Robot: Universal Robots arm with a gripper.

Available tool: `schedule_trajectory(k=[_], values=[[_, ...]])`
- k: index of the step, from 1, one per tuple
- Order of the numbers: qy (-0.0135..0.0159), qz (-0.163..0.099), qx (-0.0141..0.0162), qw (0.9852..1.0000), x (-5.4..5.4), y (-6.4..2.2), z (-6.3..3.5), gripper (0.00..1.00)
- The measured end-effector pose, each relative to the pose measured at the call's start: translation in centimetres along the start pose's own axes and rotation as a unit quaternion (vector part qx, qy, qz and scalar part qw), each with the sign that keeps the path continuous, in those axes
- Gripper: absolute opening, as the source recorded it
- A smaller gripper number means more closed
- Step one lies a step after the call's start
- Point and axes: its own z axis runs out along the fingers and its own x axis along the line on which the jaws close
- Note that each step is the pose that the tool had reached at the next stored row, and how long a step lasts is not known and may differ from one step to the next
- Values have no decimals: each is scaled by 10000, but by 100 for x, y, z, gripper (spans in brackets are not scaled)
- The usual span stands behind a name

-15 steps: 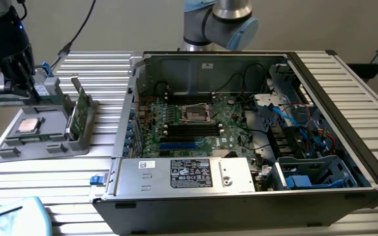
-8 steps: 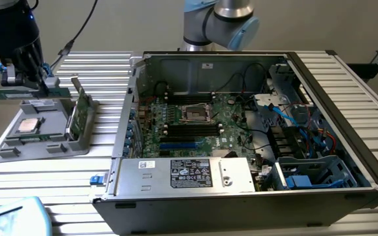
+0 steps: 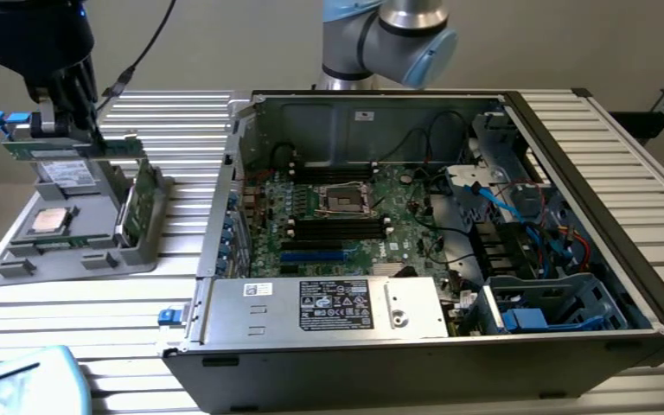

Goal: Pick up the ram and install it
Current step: 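Pick up the ram and move it above insertion slot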

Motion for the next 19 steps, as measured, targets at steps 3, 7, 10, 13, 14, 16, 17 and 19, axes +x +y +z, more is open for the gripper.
schedule_trajectory(k=[3,7,10,13,14,16,17,19], values=[[-35,-4,3,10000,5,-113,-112,14],[-98,-15,14,9999,17,-277,-232,14],[-157,-24,23,9999,31,-406,-301,14],[-182,-28,28,9998,46,-534,-353,14],[-186,-29,27,9998,52,-578,-369,14],[-188,-29,28,9998,65,-664,-391,14],[-188,-29,28,9998,72,-709,-398,14],[-187,-31,34,9998,85,-789,-410,14]])
